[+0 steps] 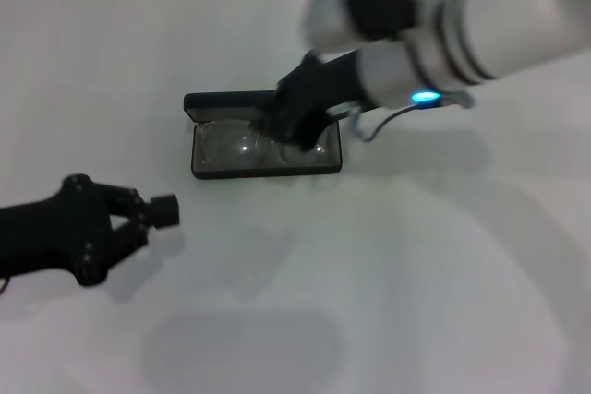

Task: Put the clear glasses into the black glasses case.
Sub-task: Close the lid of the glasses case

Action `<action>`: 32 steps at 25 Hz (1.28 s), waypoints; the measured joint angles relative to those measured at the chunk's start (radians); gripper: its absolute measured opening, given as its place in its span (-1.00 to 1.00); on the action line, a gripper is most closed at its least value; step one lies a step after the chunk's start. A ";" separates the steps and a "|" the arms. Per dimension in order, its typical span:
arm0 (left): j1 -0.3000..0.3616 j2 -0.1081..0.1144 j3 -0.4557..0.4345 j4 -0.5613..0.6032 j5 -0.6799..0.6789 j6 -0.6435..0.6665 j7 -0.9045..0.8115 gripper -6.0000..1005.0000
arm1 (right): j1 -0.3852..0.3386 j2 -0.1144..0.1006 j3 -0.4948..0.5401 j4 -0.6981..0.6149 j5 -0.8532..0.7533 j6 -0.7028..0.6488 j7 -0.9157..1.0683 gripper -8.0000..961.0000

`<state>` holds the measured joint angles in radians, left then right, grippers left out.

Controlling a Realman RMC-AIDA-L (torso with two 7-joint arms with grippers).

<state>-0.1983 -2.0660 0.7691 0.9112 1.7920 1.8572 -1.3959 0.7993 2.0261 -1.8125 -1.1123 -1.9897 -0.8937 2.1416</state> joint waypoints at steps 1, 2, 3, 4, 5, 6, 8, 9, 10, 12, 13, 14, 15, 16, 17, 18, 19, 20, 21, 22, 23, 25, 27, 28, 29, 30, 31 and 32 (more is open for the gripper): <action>-0.001 -0.002 -0.015 0.000 -0.005 0.001 0.001 -0.90 | -0.038 0.001 0.019 -0.027 0.008 0.002 -0.012 -0.58; -0.002 -0.006 -0.027 0.000 -0.015 0.001 0.002 -0.90 | -0.103 0.001 0.051 -0.070 0.027 0.003 -0.033 -0.58; -0.005 -0.010 -0.037 -0.001 -0.032 0.000 0.005 -0.90 | -0.162 0.000 0.082 -0.101 0.062 0.001 -0.060 -0.58; -0.010 -0.014 -0.041 -0.003 -0.050 -0.004 0.009 -0.90 | -0.200 0.000 0.105 -0.118 0.090 -0.004 -0.083 -0.58; -0.018 -0.017 -0.042 -0.006 -0.071 -0.013 0.011 -0.90 | -0.245 -0.002 0.135 -0.131 0.140 -0.020 -0.120 -0.58; -0.032 -0.020 -0.042 -0.014 -0.096 -0.028 0.012 -0.90 | -0.282 -0.003 0.171 -0.136 0.193 -0.045 -0.157 -0.58; -0.076 -0.022 -0.041 -0.045 -0.129 -0.061 0.003 -0.90 | -0.344 -0.005 0.245 -0.125 0.305 -0.117 -0.238 -0.58; -0.109 -0.023 -0.042 -0.073 -0.149 -0.082 -0.004 -0.90 | -0.369 -0.006 0.282 -0.113 0.350 -0.154 -0.273 -0.59; -0.153 -0.022 -0.044 -0.115 -0.165 -0.109 -0.008 -0.90 | -0.389 -0.007 0.315 -0.096 0.384 -0.183 -0.311 -0.59; -0.217 -0.020 -0.044 -0.186 -0.191 -0.166 -0.007 -0.90 | -0.437 -0.008 0.404 -0.034 0.481 -0.274 -0.432 -0.59; -0.252 -0.020 -0.041 -0.215 -0.193 -0.204 -0.002 -0.90 | -0.446 -0.008 0.426 -0.006 0.506 -0.303 -0.473 -0.59; -0.285 -0.020 -0.034 -0.241 -0.191 -0.246 0.004 -0.90 | -0.455 -0.008 0.460 0.038 0.541 -0.345 -0.531 -0.59; -0.306 -0.020 -0.025 -0.252 -0.186 -0.282 0.007 -0.90 | -0.458 -0.007 0.482 0.078 0.567 -0.377 -0.578 -0.59; -0.326 -0.021 -0.009 -0.264 -0.184 -0.326 0.007 -0.90 | -0.458 -0.007 0.497 0.113 0.587 -0.394 -0.606 -0.58; -0.335 -0.022 -0.001 -0.271 -0.184 -0.347 0.006 -0.90 | -0.457 -0.007 0.511 0.154 0.619 -0.417 -0.644 -0.58; -0.356 -0.023 0.012 -0.290 -0.185 -0.394 0.005 -0.90 | -0.457 -0.007 0.520 0.194 0.650 -0.432 -0.671 -0.58; -0.371 -0.023 0.016 -0.309 -0.185 -0.424 0.006 -0.90 | -0.459 -0.008 0.525 0.220 0.679 -0.441 -0.691 -0.58; -0.389 -0.024 0.020 -0.331 -0.184 -0.455 0.008 -0.90 | -0.464 -0.010 0.534 0.252 0.710 -0.453 -0.710 -0.58; -0.404 -0.024 0.026 -0.350 -0.182 -0.480 0.010 -0.90 | -0.469 -0.011 0.545 0.276 0.724 -0.461 -0.716 -0.57; -0.416 -0.024 0.034 -0.367 -0.180 -0.501 0.012 -0.90 | -0.470 -0.011 0.556 0.293 0.729 -0.472 -0.719 -0.57; -0.425 -0.024 0.049 -0.381 -0.180 -0.522 0.017 -0.90 | -0.470 -0.011 0.566 0.311 0.732 -0.482 -0.719 -0.57; -0.434 -0.025 0.086 -0.402 -0.182 -0.563 0.032 -0.90 | -0.466 -0.012 0.578 0.341 0.733 -0.500 -0.720 -0.57; -0.437 -0.028 0.126 -0.421 -0.194 -0.615 0.047 -0.90 | -0.462 -0.012 0.580 0.356 0.732 -0.507 -0.721 -0.56; -0.439 -0.029 0.141 -0.432 -0.198 -0.634 0.051 -0.90 | -0.460 -0.011 0.579 0.359 0.730 -0.508 -0.722 -0.56; -0.441 -0.031 0.158 -0.448 -0.206 -0.657 0.054 -0.90 | -0.459 -0.011 0.579 0.359 0.730 -0.508 -0.722 -0.56; -0.442 -0.031 0.167 -0.458 -0.211 -0.670 0.057 -0.90 | -0.456 -0.010 0.577 0.359 0.729 -0.508 -0.722 -0.56; -0.445 -0.031 0.177 -0.473 -0.220 -0.689 0.064 -0.90 | -0.454 -0.010 0.575 0.360 0.729 -0.508 -0.722 -0.56; -0.447 -0.032 0.182 -0.485 -0.227 -0.704 0.073 -0.90 | -0.451 -0.010 0.574 0.361 0.728 -0.508 -0.722 -0.55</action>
<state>-0.6450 -2.0979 0.9511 0.4266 1.5654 1.1530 -1.3232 0.3488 2.0164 -1.2383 -0.7517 -1.2612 -1.4016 1.4194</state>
